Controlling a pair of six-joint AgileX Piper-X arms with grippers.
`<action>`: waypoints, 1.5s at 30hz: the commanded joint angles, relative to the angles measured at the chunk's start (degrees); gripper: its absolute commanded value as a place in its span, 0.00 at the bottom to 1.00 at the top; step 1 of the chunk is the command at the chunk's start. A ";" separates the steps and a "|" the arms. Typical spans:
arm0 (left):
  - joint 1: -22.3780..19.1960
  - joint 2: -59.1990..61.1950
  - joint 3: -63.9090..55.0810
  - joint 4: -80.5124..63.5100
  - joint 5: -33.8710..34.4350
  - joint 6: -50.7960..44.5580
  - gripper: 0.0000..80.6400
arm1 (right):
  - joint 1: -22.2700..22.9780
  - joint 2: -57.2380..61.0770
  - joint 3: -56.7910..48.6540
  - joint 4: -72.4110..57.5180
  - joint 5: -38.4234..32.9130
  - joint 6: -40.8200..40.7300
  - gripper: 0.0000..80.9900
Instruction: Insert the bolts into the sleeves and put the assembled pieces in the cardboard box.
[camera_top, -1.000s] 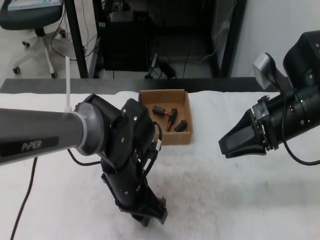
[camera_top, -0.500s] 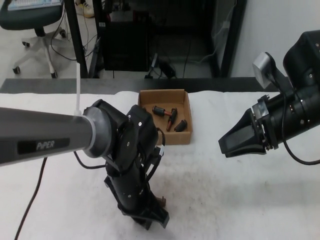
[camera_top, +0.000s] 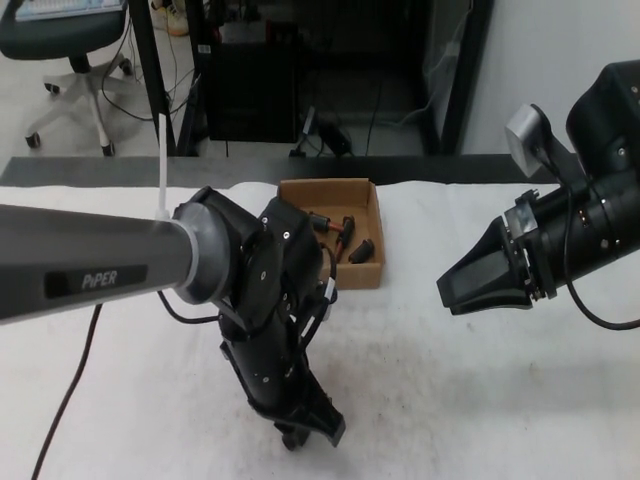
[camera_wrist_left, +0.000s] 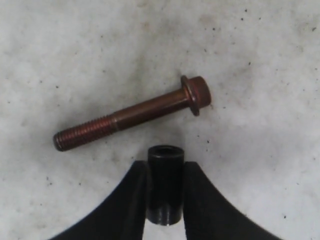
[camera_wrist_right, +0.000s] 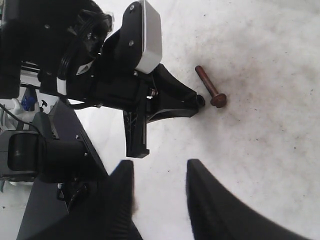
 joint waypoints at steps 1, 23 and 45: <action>-0.23 -0.55 -0.34 -0.24 0.10 0.00 0.00 | 0.05 -0.53 -0.06 0.03 -0.97 -0.48 0.41; -0.23 -2.83 -4.82 -25.05 -15.14 -93.49 0.00 | 0.05 -0.53 -0.06 0.05 -0.97 -0.28 0.41; -0.23 2.65 -4.56 -22.65 -6.76 -86.13 0.01 | 0.05 -0.53 -0.17 -3.49 -3.50 0.44 0.41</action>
